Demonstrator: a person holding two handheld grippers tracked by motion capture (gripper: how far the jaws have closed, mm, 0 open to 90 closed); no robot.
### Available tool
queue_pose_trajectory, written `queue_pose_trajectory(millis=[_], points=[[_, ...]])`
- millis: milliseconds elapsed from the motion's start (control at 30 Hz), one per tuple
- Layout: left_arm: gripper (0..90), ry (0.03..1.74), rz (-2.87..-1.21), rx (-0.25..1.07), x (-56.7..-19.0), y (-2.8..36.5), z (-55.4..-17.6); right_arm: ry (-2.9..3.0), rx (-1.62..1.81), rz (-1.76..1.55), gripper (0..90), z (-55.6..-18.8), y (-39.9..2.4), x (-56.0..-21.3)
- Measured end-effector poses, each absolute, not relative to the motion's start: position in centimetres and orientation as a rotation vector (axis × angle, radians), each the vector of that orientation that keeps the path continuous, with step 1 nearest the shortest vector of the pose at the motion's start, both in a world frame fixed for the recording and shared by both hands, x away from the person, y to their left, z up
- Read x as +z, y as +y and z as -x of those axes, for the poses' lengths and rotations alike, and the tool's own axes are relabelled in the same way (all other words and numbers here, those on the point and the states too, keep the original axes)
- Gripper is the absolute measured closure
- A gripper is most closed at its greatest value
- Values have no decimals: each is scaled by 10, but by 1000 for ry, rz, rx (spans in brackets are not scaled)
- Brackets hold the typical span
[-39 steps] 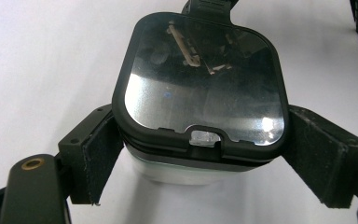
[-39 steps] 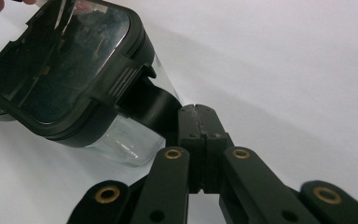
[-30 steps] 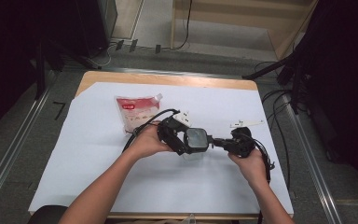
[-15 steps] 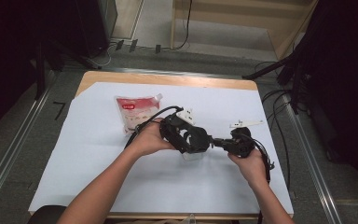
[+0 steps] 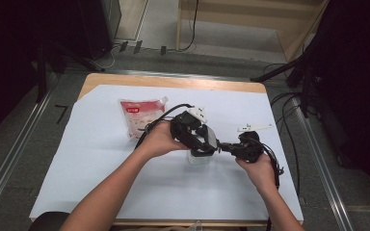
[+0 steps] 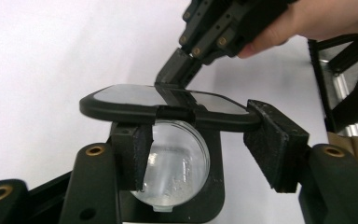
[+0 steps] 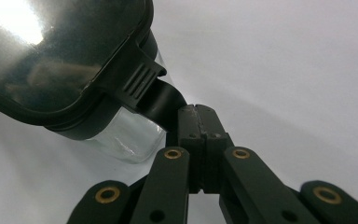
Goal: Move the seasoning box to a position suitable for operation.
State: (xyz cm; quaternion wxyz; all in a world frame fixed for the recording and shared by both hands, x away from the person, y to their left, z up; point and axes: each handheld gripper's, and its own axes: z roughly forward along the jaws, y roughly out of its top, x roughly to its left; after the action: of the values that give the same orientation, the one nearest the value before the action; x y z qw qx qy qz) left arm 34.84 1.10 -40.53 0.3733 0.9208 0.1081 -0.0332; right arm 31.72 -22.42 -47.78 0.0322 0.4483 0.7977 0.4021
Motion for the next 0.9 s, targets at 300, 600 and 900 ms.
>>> queue_pose_trajectory(millis=[300, 600, 900], points=[[472, 234, -2409, -70, -399, 3, -344, 2460, 1242, -1373, 900, -317, -223, -478], [626, 156, -2416, -55, -397, -1, -339, 2460, 1244, -1366, 900, -317, -223, -478], [805, 135, -2435, -151, -394, -6, -341, 2465, 1252, -1371, 900, -317, -224, -478]])
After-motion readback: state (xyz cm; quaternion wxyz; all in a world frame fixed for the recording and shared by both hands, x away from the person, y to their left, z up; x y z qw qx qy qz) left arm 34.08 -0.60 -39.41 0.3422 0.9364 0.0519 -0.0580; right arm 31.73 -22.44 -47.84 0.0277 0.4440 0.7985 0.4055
